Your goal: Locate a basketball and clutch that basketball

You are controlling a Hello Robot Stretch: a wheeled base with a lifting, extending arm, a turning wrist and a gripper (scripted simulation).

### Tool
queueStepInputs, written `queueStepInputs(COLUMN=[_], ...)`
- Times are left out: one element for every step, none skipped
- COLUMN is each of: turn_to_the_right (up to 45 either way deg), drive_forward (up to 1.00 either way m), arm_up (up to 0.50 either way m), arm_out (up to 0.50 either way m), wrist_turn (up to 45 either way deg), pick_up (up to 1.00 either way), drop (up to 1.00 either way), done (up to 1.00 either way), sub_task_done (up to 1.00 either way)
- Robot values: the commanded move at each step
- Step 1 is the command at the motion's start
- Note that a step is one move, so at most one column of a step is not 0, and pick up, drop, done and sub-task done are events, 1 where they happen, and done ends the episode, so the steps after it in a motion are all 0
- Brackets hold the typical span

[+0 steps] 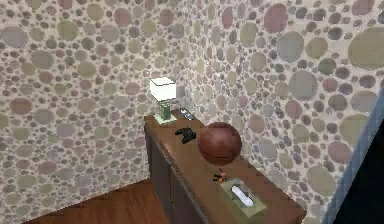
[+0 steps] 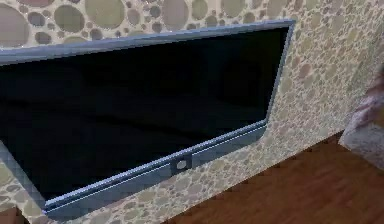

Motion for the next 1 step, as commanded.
queueStepInputs(turn_to_the_right=[-45.0], drive_forward=[0.00], arm_up=[0.00], arm_out=[0.00], wrist_turn=[0.0], pick_up=[0.00], drop=[0.00], done=[0.00], sub_task_done=[0.00])
